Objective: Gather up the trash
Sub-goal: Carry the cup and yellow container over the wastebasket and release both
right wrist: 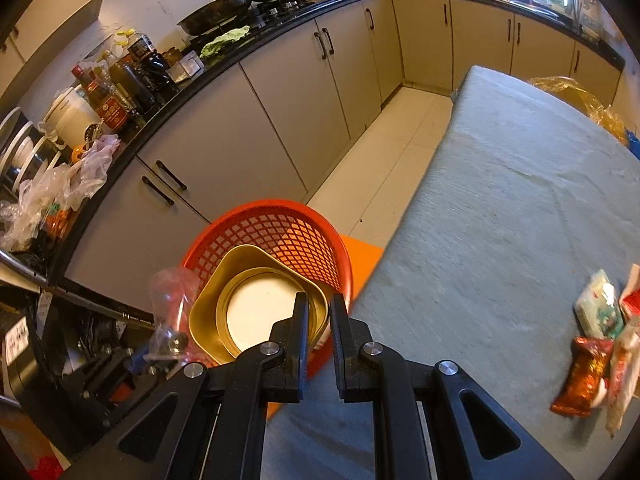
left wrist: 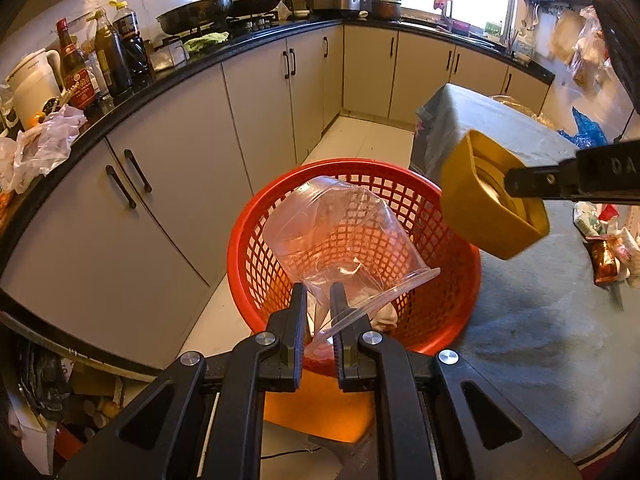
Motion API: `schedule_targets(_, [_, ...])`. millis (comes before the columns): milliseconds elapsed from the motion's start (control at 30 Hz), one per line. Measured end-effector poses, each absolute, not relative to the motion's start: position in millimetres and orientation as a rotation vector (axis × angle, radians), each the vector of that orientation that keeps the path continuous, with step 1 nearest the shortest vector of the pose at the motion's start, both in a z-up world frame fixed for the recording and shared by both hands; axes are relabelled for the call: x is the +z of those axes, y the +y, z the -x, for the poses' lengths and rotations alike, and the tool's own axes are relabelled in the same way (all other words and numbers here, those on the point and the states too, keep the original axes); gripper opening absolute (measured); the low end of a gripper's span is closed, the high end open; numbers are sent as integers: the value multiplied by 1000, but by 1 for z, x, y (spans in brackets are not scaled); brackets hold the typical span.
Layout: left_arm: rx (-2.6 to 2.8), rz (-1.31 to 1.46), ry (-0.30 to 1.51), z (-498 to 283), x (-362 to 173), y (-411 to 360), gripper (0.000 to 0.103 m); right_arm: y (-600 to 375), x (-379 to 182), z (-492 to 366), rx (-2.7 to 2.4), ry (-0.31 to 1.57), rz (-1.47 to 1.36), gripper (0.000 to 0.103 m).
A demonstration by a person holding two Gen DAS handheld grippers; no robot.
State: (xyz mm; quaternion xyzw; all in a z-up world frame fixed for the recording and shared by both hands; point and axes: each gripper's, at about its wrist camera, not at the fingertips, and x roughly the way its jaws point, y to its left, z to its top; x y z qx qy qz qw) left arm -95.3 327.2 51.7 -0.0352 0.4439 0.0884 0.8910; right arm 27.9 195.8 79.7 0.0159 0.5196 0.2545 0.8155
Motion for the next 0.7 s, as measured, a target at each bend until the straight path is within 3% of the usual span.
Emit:
schedule_targets(267, [182,74,918,83,53,335,11,218,78,-48,536,1114,-50,12])
schedule_targets(333, [179,78,919,81,54,336,17,222,81,-50,539,1103,-44,12])
schedule_targets(400, [186,83,912,80,56,339,40,223,84,-51,539,1096,-41,12])
schedule_targets(700, [164,96,899,94,65,332,43,197,99,-30,530,1091,-91,12])
